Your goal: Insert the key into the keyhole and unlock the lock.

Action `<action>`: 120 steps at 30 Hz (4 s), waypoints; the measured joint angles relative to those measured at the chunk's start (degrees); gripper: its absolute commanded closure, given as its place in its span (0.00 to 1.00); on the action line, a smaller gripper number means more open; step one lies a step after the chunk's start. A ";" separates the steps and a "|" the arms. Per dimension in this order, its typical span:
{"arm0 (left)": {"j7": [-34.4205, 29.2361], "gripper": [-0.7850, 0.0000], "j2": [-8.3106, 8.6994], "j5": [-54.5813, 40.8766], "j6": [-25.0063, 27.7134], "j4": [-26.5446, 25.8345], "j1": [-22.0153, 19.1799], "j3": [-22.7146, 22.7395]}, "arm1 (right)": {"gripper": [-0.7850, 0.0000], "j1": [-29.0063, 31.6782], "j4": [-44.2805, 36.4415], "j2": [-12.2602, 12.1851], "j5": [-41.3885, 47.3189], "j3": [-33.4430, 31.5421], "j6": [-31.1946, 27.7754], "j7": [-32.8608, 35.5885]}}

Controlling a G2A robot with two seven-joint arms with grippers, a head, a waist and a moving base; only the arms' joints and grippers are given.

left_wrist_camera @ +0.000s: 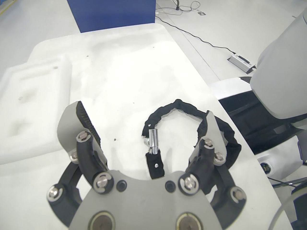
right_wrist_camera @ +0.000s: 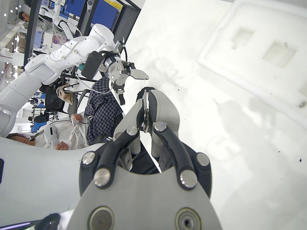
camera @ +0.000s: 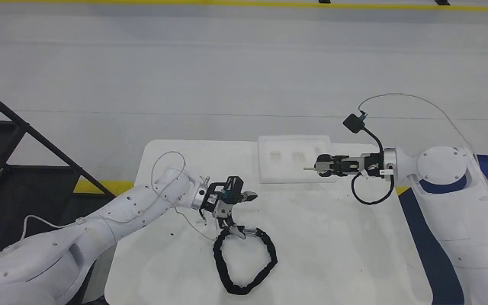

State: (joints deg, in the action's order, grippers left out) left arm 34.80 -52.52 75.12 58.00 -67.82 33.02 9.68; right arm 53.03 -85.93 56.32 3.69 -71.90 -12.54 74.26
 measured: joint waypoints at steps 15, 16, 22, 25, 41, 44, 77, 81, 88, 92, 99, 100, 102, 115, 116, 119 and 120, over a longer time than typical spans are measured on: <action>-5.41 0.00 -3.12 -3.06 0.00 6.77 1.03 0.07 | 1.00 0.00 0.00 0.00 0.00 0.00 0.00 0.00; -4.91 0.00 -3.27 -2.75 0.00 7.01 1.07 0.06 | 1.00 0.00 0.00 0.00 0.00 0.00 0.00 0.00; -2.80 0.00 -3.56 -0.53 0.00 7.45 1.22 0.06 | 1.00 0.00 0.00 0.00 0.00 0.00 0.00 0.00; -2.85 0.00 -3.56 -0.59 0.00 7.44 1.22 0.06 | 1.00 0.00 0.00 0.00 0.00 0.00 0.00 0.00; -7.30 0.00 -2.41 -3.89 -6.03 5.23 4.43 3.17 | 1.00 0.00 0.00 0.00 0.00 0.00 0.00 0.00; -7.15 0.00 -0.80 -3.76 -7.80 3.50 6.94 4.58 | 1.00 0.00 0.00 0.00 0.00 0.00 0.00 0.00; -13.24 0.15 0.00 8.50 -17.48 -1.81 16.34 9.82 | 1.00 0.00 0.00 0.00 0.00 0.00 0.00 0.00; -13.18 0.36 -0.92 8.76 -17.31 -0.10 16.27 10.07 | 1.00 0.00 0.00 0.00 0.00 0.00 0.00 0.00; -12.89 0.76 -1.83 9.99 -17.37 1.32 16.37 10.79 | 1.00 0.00 0.00 0.00 0.00 0.00 0.00 0.00; -13.03 1.00 -2.23 10.49 -16.99 1.69 16.45 11.21 | 1.00 0.00 0.00 0.00 0.00 0.00 0.00 0.00; -12.57 1.00 -2.76 8.08 -15.17 1.96 16.50 13.06 | 1.00 0.00 0.00 0.00 0.00 0.00 0.00 0.00; -12.19 1.00 -2.74 7.39 -14.67 1.83 16.50 13.48 | 1.00 0.00 0.00 0.00 0.00 0.00 0.00 0.00; -11.29 1.00 -2.58 5.96 -13.41 1.27 16.43 14.57 | 1.00 0.00 0.00 0.00 0.00 0.00 0.00 0.00; -1.19 1.00 -0.82 -3.27 -0.79 -4.03 16.60 22.17 | 1.00 0.21 -1.43 -0.19 0.10 0.42 2.67 0.53; -0.20 1.00 -0.85 -3.60 -0.21 -4.38 16.51 22.52 | 1.00 -0.15 -1.60 -0.24 0.40 0.51 3.67 1.51; 3.01 1.00 -1.06 -3.58 0.06 -5.71 16.16 22.96 | 1.00 -1.59 -2.36 -0.30 2.37 0.98 7.61 4.58; 4.26 1.00 -1.17 -3.23 0.02 -6.18 15.92 22.95 | 1.00 -2.22 -2.80 -0.31 3.21 1.19 9.14 5.59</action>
State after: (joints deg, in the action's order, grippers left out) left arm 39.05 -53.69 71.89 58.02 -74.00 48.94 32.63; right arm 50.81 -88.72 56.02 6.90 -70.71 -3.40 79.85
